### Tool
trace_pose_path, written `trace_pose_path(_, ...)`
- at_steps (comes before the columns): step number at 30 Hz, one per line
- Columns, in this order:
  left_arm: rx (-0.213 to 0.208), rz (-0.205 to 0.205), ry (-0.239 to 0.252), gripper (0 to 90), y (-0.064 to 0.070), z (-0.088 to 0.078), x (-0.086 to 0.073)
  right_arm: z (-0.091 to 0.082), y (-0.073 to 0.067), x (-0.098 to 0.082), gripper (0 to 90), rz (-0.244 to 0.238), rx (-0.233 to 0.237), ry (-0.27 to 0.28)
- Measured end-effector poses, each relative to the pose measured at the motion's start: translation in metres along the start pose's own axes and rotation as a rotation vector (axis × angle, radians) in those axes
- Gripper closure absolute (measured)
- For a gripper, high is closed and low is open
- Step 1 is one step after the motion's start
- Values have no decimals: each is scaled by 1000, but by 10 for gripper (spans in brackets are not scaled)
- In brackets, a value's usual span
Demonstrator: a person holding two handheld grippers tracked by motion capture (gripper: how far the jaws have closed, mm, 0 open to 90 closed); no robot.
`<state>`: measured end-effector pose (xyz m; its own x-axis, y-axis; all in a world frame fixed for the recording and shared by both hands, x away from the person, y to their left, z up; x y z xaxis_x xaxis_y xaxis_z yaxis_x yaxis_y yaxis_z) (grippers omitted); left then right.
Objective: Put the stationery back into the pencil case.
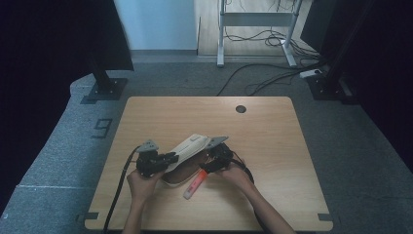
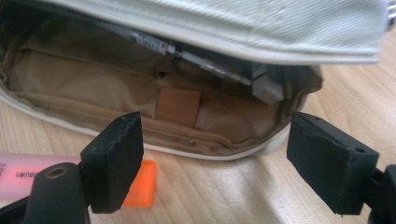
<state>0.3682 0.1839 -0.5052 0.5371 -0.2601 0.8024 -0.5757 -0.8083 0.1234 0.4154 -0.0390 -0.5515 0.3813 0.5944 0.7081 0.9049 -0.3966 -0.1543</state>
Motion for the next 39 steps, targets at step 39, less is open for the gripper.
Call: trace_pose_path(39,2,6,-3,745,1,0,0,-19,-24,-50,200,-7,28,-20)
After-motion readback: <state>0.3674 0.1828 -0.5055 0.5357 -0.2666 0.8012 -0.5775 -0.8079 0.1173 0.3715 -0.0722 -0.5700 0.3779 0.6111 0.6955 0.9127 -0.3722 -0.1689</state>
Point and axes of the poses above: each handheld gripper's, and its own axes: z roughly forward along the jaws, x roughly out of its top, y roughly to its right, the point moved 4 cm from there along z, roughly forward along the jaws, and after that the axes turned 13 degrees about x, right-handed, at the moved point
